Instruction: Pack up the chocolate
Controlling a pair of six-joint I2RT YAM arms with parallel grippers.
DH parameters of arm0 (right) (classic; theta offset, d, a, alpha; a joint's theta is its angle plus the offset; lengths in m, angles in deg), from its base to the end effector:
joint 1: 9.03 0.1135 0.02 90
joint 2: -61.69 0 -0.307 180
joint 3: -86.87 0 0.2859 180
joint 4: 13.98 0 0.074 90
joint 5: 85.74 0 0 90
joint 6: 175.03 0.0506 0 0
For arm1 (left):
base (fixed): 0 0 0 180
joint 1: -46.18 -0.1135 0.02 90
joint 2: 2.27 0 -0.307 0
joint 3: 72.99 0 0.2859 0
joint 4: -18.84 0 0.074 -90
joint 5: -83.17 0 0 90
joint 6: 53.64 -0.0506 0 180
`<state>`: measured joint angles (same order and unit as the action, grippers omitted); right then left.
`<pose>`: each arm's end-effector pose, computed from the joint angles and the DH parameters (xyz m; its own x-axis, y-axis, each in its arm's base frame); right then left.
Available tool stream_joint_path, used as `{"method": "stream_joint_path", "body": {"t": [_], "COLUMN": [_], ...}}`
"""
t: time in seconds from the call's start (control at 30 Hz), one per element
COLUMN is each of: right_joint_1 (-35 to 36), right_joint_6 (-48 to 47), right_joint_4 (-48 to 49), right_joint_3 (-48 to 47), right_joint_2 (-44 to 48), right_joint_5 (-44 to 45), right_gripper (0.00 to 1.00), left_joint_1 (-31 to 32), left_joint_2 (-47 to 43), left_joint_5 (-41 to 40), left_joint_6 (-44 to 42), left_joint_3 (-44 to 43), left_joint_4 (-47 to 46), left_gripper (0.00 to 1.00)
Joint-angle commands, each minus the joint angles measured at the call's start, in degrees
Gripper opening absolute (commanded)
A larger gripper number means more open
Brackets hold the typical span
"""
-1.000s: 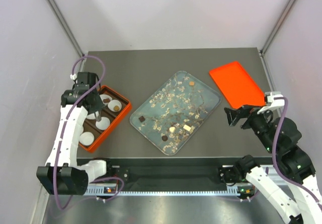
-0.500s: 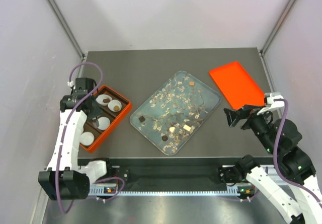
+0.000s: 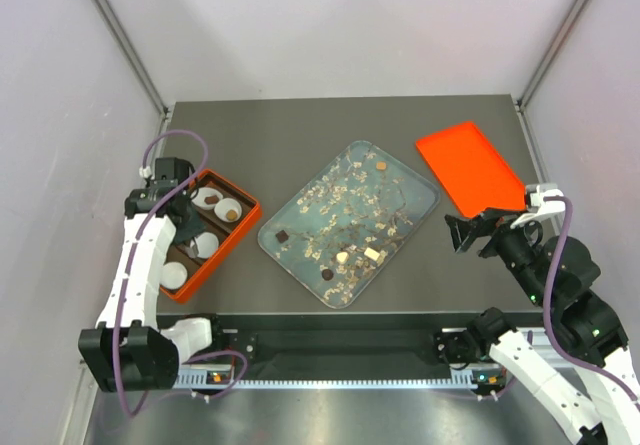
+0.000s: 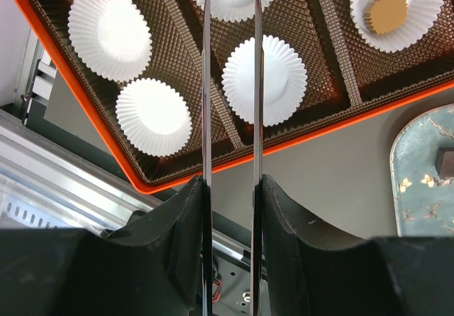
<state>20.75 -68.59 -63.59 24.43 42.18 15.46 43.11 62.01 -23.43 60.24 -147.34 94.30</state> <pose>0.0593 0.0226 0.3964 -0.1873 0.2127 -0.9590 -0.2781 0.9248 0.2594 0.2182 0.0262 0.3287 -0.7613 -0.4293 -0.4859 -0.5231 0.8495 0.0689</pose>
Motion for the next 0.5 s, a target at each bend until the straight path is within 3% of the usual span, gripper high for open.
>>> {"method": "stream_joint_path", "body": {"t": [0.0,0.2,0.47], "right_joint_1": [1.1,1.2,1.2], "right_joint_6": [-1.2,-1.2,-1.2], "right_joint_4": [1.1,1.2,1.0], "right_joint_3": [-1.8,-1.4,-1.9], "right_joint_2": [-0.4,-0.4,-1.0], "right_joint_5": [1.2,2.0,2.1], "right_gripper": [0.99,1.0,1.0], "left_joint_1": [-0.6,-0.7,-0.7], "left_joint_2": [0.6,1.2,1.6], "left_joint_5": [-1.2,-2.0,-0.8], "left_joint_6": [-0.5,-1.3,-2.3], "left_joint_3": [-0.8,-0.7,-1.5], "left_joint_4": [-2.4,-2.8,-3.1], "left_gripper": [0.4,0.46,0.47]}}
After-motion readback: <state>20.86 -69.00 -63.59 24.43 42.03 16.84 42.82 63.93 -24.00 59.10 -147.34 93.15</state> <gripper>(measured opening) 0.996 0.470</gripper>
